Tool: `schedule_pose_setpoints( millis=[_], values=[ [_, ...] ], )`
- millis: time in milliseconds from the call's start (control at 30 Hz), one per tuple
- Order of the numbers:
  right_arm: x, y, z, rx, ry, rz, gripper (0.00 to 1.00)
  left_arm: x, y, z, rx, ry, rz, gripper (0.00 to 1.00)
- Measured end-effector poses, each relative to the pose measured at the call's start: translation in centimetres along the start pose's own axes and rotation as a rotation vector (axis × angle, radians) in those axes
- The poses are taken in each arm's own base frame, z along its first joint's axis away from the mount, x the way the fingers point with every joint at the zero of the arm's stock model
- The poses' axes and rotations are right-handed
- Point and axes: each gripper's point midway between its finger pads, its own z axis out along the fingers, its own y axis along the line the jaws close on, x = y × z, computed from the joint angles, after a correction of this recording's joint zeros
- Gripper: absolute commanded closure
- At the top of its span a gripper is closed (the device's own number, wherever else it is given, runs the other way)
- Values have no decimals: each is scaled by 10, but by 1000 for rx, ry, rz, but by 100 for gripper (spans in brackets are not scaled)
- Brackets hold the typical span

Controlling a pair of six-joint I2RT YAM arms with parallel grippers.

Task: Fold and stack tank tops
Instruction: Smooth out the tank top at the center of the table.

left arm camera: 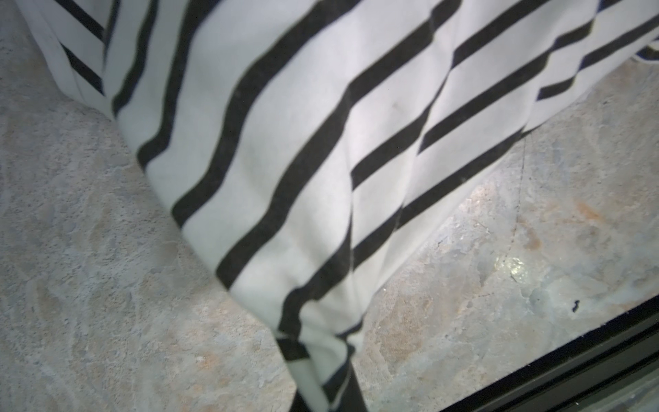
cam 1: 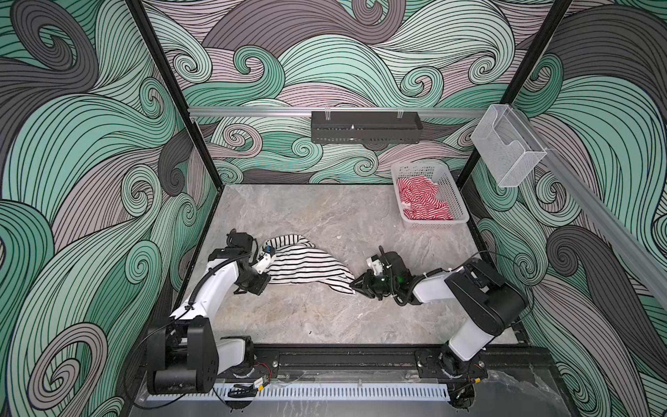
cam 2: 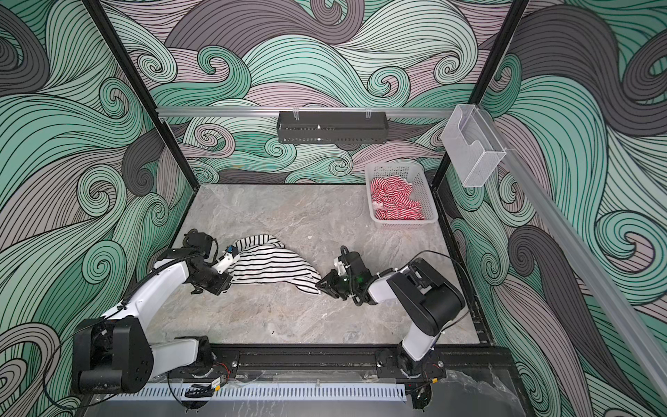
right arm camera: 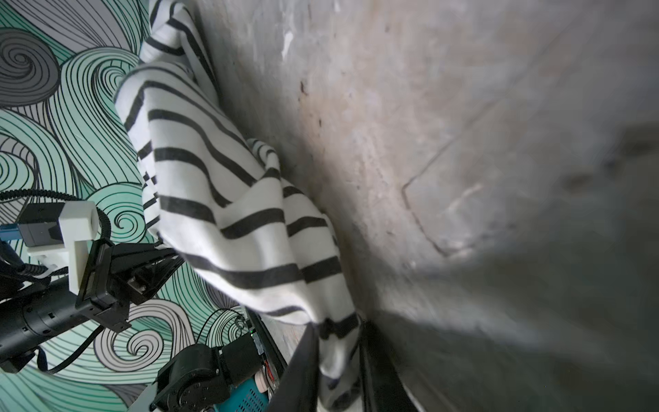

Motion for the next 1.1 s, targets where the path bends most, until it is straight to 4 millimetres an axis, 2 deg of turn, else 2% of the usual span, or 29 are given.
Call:
schedule_pose_setpoints(
  millis=[133,267,333,433,533,567,633,767,900,1100],
  values=[
    [4,1,4,-3,12,-4,88,0,0,0,0,0,-6,100],
    [6,3,-1,16,19,-19,92,-3,0,-2,5,-6,-18,100],
    [3,17,-9,17,13,-51,93,-12,0,-10,12,-24,-28,100],
    [-12,65,-31,-19,-26,-156,93,-41,3,-39,18,-107,-42,100],
    [-32,129,-68,-84,-111,-290,95,-82,3,-88,33,-245,-40,100],
    [-38,153,-84,-108,-146,-340,95,-97,1,-110,37,-302,-36,100],
    [-45,189,-112,-140,-201,-415,97,-120,-2,-147,41,-401,-28,100],
    [-43,239,-158,-172,-269,-525,100,-148,-14,-221,47,-583,-8,100],
    [-30,266,-194,-184,-304,-578,100,-150,-29,-276,33,-721,6,100],
    [5,310,-268,-238,-391,-686,100,-132,-58,-376,-52,-961,47,100]
  ],
)
